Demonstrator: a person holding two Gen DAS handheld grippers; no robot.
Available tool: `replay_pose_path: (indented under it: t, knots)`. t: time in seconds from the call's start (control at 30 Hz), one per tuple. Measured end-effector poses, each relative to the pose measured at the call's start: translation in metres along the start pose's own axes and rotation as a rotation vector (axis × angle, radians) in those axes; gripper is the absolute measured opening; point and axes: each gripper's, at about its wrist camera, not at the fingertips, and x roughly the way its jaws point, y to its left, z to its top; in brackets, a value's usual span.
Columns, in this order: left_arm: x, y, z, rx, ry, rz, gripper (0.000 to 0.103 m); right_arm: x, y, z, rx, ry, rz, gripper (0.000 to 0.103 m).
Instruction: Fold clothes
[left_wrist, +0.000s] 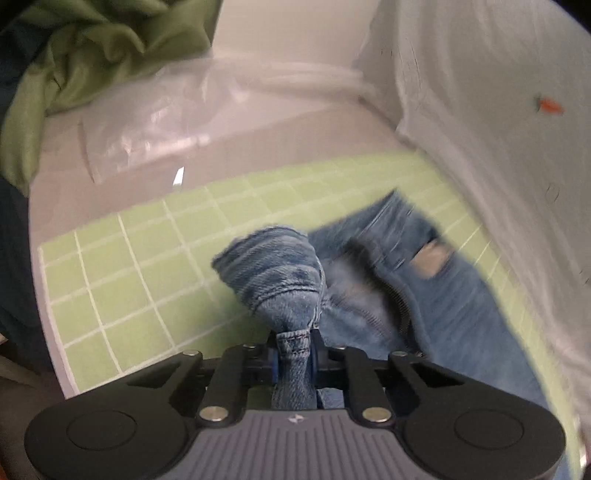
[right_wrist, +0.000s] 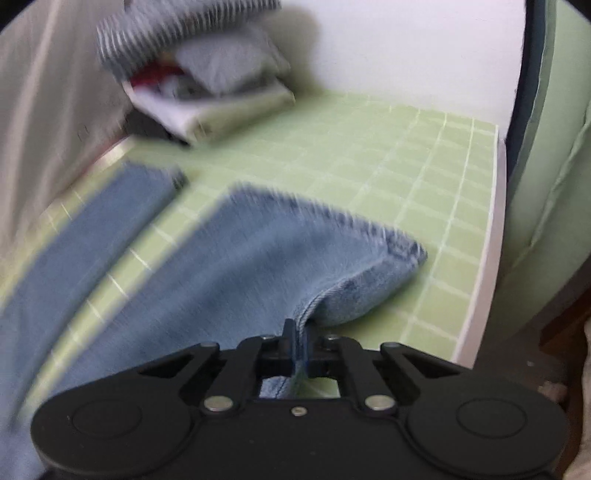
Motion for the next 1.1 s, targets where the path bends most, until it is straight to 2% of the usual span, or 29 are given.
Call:
replay_pose_path:
  t: [0.13, 0.17, 0.23, 0.3, 0.4, 0.5, 0.53, 0.63, 0.67, 0.7, 0.73, 0.77, 0.8, 0.87, 0.93, 1.0, 1.1]
  knots:
    - [-0.047, -0.025, 0.023, 0.023, -0.089, -0.039, 0.015, -0.065, 0.016, 0.043, 0.001, -0.174, 0.131, 0.003]
    - [-0.046, -0.026, 0.025, 0.001, -0.085, -0.031, 0.015, -0.075, 0.019, 0.052, -0.011, -0.211, 0.148, 0.003]
    - [-0.031, -0.024, 0.025, -0.04, -0.057, 0.006, 0.016, -0.073, 0.025, 0.061, -0.055, -0.24, 0.128, 0.003]
    - [-0.012, -0.023, 0.016, -0.072, -0.02, 0.066, 0.015, -0.052, 0.026, 0.061, -0.043, -0.196, 0.114, 0.003]
    - [-0.008, -0.025, 0.008, -0.117, -0.017, 0.099, 0.015, -0.033, 0.033, 0.061, -0.003, -0.158, 0.092, 0.003]
    - [-0.002, -0.046, 0.024, -0.118, -0.033, 0.119, 0.015, -0.019, 0.055, 0.081, -0.002, -0.154, 0.108, 0.003]
    - [0.004, -0.058, 0.035, -0.127, -0.047, 0.089, 0.015, -0.012, 0.067, 0.092, -0.007, -0.153, 0.12, 0.003]
    - [0.031, -0.104, 0.068, -0.147, -0.095, -0.086, 0.016, 0.024, 0.127, 0.127, -0.042, -0.166, 0.196, 0.003]
    - [0.044, -0.13, 0.079, -0.109, -0.124, -0.11, 0.024, 0.037, 0.151, 0.14, -0.057, -0.176, 0.236, 0.003]
    - [0.056, -0.157, 0.087, -0.048, -0.137, -0.101, 0.033, 0.055, 0.182, 0.154, -0.09, -0.183, 0.29, 0.004]
    - [0.067, -0.182, 0.092, 0.018, -0.135, -0.079, 0.041, 0.074, 0.21, 0.167, -0.124, -0.178, 0.321, 0.009]
    - [0.075, -0.2, 0.094, 0.068, -0.137, -0.066, 0.059, 0.088, 0.232, 0.173, -0.146, -0.157, 0.311, 0.021]
    - [0.077, -0.207, 0.09, 0.091, -0.149, -0.059, 0.074, 0.102, 0.252, 0.177, -0.164, -0.13, 0.284, 0.041]
    - [0.076, -0.208, 0.077, 0.114, -0.172, -0.036, 0.084, 0.114, 0.266, 0.17, -0.177, -0.117, 0.272, 0.046]
    - [0.082, -0.199, 0.062, 0.123, -0.14, 0.008, 0.087, 0.118, 0.262, 0.15, -0.212, -0.104, 0.24, 0.06]
    - [0.094, -0.186, 0.046, 0.114, -0.058, 0.041, 0.087, 0.123, 0.249, 0.128, -0.247, -0.066, 0.165, 0.061]
    - [0.108, -0.174, 0.02, 0.118, 0.036, 0.091, 0.087, 0.136, 0.228, 0.103, -0.262, 0.017, 0.107, 0.061]
